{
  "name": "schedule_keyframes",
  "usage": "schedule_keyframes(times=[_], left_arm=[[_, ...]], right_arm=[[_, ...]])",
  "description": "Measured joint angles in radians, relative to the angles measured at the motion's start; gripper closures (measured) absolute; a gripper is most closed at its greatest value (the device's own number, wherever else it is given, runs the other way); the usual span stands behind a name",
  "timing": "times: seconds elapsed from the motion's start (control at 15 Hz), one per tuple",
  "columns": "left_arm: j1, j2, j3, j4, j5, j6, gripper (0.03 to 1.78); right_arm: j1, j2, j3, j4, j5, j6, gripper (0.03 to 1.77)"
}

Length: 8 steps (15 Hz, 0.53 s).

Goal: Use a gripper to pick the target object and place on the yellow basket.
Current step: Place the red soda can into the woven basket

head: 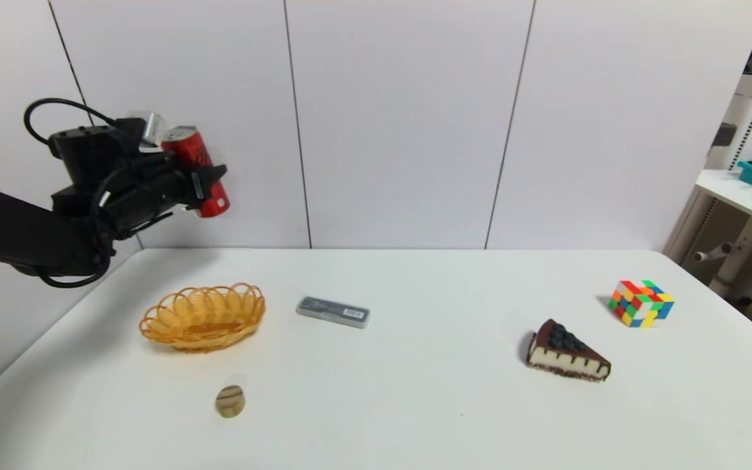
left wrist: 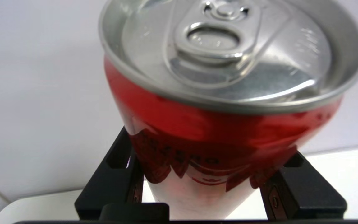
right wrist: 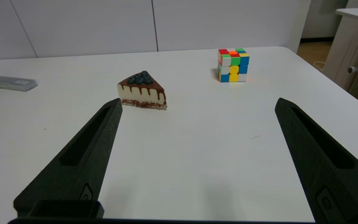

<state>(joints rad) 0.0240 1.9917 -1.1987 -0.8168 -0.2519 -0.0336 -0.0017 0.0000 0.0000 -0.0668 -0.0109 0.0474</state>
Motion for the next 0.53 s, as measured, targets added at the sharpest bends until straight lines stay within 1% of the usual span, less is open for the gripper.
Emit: schedule_keyframes(times=[0.2,0.33,0.47,0.53], left_arm=[[0.003,-0.157,0.131,0.077,-0.171,-0.001,0.82],[0.007,-0.228,0.222,0.078,-0.307,0.001,0.82],[0.02,-0.267,0.298,0.06,-0.46,0.008,0.82],[0.024,-0.277,0.334,0.048,-0.51,0.026,0.82]], right_arm=[[0.0,0.0,0.0,0.0,0.0,0.0,0.1],[0.0,0.0,0.0,0.0,0.0,0.0,0.1],[0.0,0.0,0.0,0.0,0.0,0.0,0.1],[0.0,0.0,0.0,0.0,0.0,0.0,0.1]])
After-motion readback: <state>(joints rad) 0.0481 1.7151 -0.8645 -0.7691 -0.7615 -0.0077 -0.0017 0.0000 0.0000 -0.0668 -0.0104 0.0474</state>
